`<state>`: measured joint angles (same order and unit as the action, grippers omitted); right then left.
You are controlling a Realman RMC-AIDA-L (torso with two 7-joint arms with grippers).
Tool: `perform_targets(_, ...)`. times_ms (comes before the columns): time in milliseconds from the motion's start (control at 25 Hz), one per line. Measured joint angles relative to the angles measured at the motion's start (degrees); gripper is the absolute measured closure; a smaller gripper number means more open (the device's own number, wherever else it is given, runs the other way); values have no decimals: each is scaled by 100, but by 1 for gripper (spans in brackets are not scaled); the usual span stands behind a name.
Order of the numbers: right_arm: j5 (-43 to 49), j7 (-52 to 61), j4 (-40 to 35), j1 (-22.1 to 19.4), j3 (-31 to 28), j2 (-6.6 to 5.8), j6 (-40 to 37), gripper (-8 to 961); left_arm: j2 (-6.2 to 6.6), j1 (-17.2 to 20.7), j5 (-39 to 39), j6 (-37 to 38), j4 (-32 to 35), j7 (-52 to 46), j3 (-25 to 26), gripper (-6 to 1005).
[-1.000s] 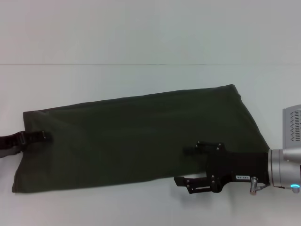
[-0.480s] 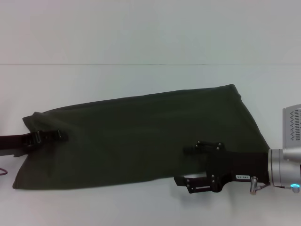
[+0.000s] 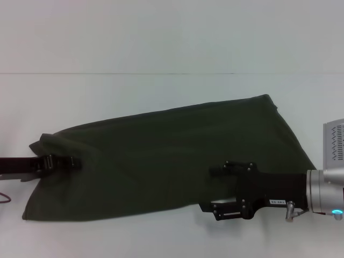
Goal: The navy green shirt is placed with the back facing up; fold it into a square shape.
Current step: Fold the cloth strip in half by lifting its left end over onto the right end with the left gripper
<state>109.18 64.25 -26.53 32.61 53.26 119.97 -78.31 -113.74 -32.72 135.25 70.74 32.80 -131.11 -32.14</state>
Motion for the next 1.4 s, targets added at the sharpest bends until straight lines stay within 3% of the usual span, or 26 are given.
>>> perform_targets(160,-2,0,-3,7,0,0,0,37,9,-6,0,1,2,7,-41,403)
perform_targets(360,-12,0,-3,9,0,0,0,37,29,-5,0,0,13,24,-43,638)
perform_targets(800,-21,8,7,33,0,0,-6,37,140,36,18,42,24,48,-38,868)
perform_targets(1120,-29,9,16,35,-16,0,-18,37,395,103,512,133,179,-50,53,887)
perform_targets(1400,-38,9,12,35,-38,0,-34,37,709,146,1135,846,606,-151,648,888)
